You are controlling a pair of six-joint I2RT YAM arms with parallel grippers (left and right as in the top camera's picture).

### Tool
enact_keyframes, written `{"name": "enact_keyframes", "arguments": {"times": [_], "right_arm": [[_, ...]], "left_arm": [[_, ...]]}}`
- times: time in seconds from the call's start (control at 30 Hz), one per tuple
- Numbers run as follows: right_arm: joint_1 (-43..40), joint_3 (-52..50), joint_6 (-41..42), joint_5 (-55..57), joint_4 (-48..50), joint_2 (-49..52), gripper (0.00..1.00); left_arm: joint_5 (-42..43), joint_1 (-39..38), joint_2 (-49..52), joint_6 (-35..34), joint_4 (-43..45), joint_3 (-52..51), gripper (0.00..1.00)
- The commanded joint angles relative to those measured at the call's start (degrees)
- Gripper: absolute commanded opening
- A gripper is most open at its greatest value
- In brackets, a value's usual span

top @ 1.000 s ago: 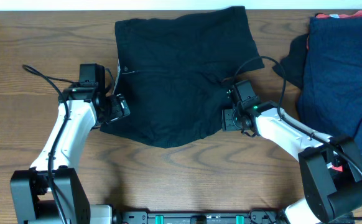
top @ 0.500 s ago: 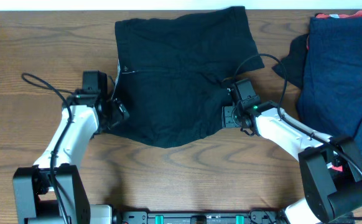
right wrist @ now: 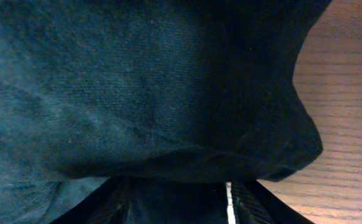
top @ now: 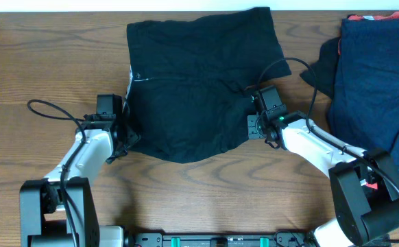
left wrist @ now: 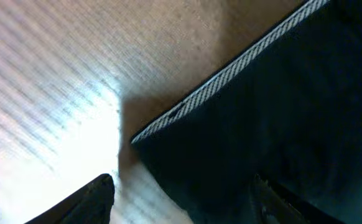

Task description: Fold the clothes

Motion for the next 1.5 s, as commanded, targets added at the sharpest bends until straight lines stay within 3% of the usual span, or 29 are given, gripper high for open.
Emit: {"name": "enact_keyframes", "arguments": {"times": [0.0, 0.23, 0.47, 0.57, 0.6, 0.63, 0.67, 0.7, 0.73, 0.93, 1.27, 1.47], "right_arm": [[-0.2, -0.1, 0.3, 1.0, -0.1, 0.1, 0.51], [-0.2, -0.7, 0.4, 0.2, -0.9, 0.4, 0.52], [-0.2, -0.7, 2.2, -1.8, -4.1, 2.4, 0.52], [-0.2, -0.7, 2.3, -2.4, -4.3, 2.5, 0.51], [-0.2, -0.7, 2.3, -2.4, -4.3, 2.5, 0.47], [-0.2, -0.7, 2.3, -2.4, -4.1, 2.5, 0.29], [-0.3, -0.7, 2.3, -2.4, -4.0, 2.5, 0.15], [-0.5, -0.7, 2.3, -2.2, -3.8, 2.5, 0.02], [-0.8, -0.6, 2.3, -2.2, -3.6, 2.4, 0.01], [-4.4, 1.7, 2.0, -2.4, -7.8, -2.1, 0.01], [-16.2, 8.3, -2.4, -2.5, -27.5, -21.1, 0.01], [-18.5, 8.7, -4.2, -5.4, -34.3, -28.8, 0.01]], "left_arm": [[-0.1, 0.3, 0.5, -0.9, 2.3, -1.9, 0.71], [-0.1, 0.3, 1.1, -2.1, 4.3, -2.4, 0.69], [1.0, -1.1, 4.3, -3.3, 5.0, -2.4, 0.45], [1.0, -1.7, 6.0, -3.3, 5.9, -2.4, 0.28], [1.0, -1.9, 6.5, -3.3, 6.1, -2.4, 0.21], [1.0, -2.1, 6.8, -3.2, 6.3, -2.4, 0.1], [1.0, -2.2, 6.8, -2.8, 6.5, -2.4, 0.06], [1.0, -2.1, 6.8, -2.8, 6.6, -2.4, 0.06], [1.0, -2.1, 6.6, -2.4, 6.8, -2.4, 0.06], [1.0, -2.1, 1.7, 1.3, 5.5, -1.8, 0.06], [3.0, -2.1, -21.7, 1.9, -2.4, -1.8, 0.06], [3.0, -2.1, -33.2, 1.9, -4.9, -1.8, 0.06]]}}
